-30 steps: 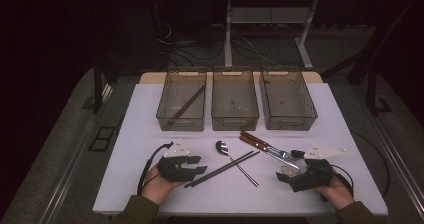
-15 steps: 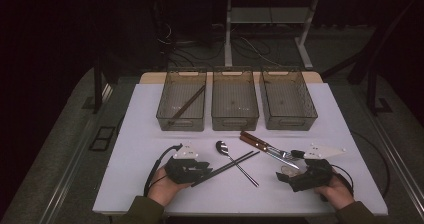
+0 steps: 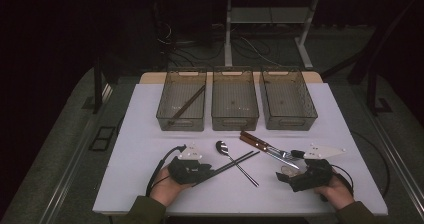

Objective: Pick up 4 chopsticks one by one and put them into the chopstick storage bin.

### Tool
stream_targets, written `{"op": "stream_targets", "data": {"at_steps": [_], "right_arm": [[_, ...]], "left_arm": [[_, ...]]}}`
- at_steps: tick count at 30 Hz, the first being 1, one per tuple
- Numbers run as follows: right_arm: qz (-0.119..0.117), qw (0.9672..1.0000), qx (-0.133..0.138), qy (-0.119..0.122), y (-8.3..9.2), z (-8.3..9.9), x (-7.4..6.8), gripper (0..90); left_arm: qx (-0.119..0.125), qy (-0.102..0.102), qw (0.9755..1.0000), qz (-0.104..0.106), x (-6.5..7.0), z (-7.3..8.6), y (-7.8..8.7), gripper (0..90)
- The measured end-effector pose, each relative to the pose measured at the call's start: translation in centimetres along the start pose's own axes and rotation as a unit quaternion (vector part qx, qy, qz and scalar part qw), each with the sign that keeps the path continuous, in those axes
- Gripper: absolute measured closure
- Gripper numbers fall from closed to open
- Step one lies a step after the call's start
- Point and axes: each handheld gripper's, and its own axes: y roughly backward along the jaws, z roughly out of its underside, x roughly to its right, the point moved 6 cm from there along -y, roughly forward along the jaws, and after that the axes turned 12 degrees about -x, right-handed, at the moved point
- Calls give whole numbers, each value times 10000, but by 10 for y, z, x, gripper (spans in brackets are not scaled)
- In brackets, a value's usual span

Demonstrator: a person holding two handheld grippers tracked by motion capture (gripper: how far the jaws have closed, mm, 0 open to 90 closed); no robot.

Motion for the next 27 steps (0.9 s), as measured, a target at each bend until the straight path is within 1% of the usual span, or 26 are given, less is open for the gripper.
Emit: {"op": "stream_targets", "data": {"at_steps": [7,8,12,21,25,26,27], "right_arm": [[-2,10000,1,3,0,0,0,6],[-1,10000,0,5,0,0,0,6],[-1,10000,-3,5,0,0,0,7],[-1,10000,0,7,0,0,0,6],[1,10000,-2,11,0,0,0,7],[2,10000,-3,10,0,0,0,6],[3,10000,-2,12,0,0,0,6]], "left_arm": [[-18,42,10000,30,0,0,-2,778],[-31,-25,10000,15,-1,0,-3,779],[-68,26,10000,-4,0,1,-3,786],[-175,-17,9998,-113,-2,2,-6,786],[-167,-33,9998,-126,-3,3,-7,790],[-177,-63,9997,-133,-3,3,-7,791],[-147,-57,9998,-130,-3,3,-7,791]]}}
